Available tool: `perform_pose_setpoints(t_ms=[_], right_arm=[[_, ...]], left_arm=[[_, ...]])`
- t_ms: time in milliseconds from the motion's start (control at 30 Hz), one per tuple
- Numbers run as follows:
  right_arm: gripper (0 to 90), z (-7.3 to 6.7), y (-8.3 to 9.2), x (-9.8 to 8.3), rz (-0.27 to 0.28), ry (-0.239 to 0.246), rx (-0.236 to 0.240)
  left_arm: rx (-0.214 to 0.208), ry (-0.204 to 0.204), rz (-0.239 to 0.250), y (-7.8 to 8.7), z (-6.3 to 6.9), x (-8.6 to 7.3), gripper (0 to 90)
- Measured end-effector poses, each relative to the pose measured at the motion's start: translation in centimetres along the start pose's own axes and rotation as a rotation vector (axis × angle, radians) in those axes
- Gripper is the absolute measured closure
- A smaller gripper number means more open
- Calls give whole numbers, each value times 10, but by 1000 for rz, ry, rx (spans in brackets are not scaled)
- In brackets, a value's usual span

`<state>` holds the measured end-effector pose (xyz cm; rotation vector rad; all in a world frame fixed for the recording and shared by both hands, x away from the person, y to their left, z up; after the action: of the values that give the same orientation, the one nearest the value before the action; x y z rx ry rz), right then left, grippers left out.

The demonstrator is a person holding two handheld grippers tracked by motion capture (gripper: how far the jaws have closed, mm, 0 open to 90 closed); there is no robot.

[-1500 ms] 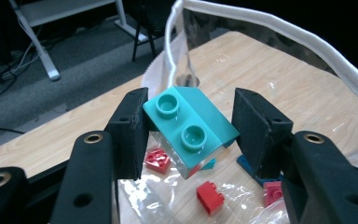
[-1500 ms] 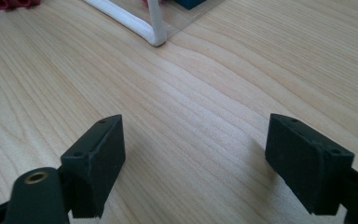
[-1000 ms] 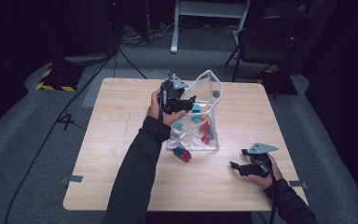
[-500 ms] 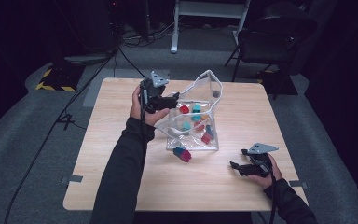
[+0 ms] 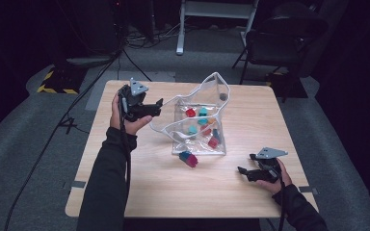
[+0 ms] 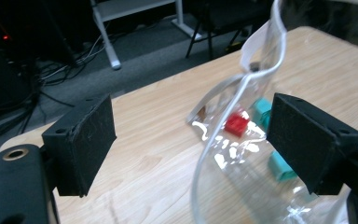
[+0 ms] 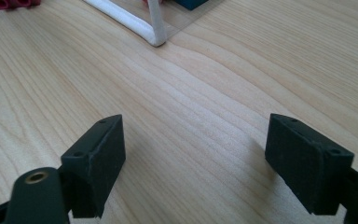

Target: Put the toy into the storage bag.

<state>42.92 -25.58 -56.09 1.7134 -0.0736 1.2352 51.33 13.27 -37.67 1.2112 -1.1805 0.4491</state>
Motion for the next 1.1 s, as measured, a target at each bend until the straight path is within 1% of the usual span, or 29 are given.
perform_pose_setpoints(t_ms=[100,167,233,267,367,467,600,667,833,967,1000,1067,1100], right_arm=[[205,0,0,0,0,0,0],[204,0,0,0,0,0,0],[204,0,0,0,0,0,0],[205,0,0,0,0,0,0],[204,0,0,0,0,0,0],[204,0,0,0,0,0,0],[204,0,0,0,0,0,0],[204,0,0,0,0,0,0],[204,0,0,0,0,0,0],[204,0,0,0,0,0,0],[204,0,0,0,0,0,0],[204,0,0,0,0,0,0],[204,0,0,0,0,0,0]], left_arm=[[12,8,-12,0,-8,-10,159],[36,14,-32,1,-14,-16,160],[33,16,-33,3,-18,-22,160],[41,22,-41,4,-21,-26,160],[49,27,-62,5,-26,-39,160],[53,21,-91,5,-30,-53,160],[52,27,-113,6,-33,-72,164],[50,23,-128,6,-33,-81,164],[29,36,-141,5,-30,-102,164],[2,26,-165,1,-22,-120,166],[-4,30,-176,0,-19,-125,165],[-16,20,-190,-2,-15,-134,165],[-25,26,-190,-3,-12,-137,164]])
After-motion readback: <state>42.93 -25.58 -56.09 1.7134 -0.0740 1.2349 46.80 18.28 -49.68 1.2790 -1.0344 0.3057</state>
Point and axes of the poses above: each handheld gripper's, and its own axes: y roughly backward along the jaws, x roughly out of its top, z roughly to its right, the point moved 8 cm from there along -y, roughly forward along the jaws, and after that the axes turned 1 degree about -y, right-handed, at the moved point
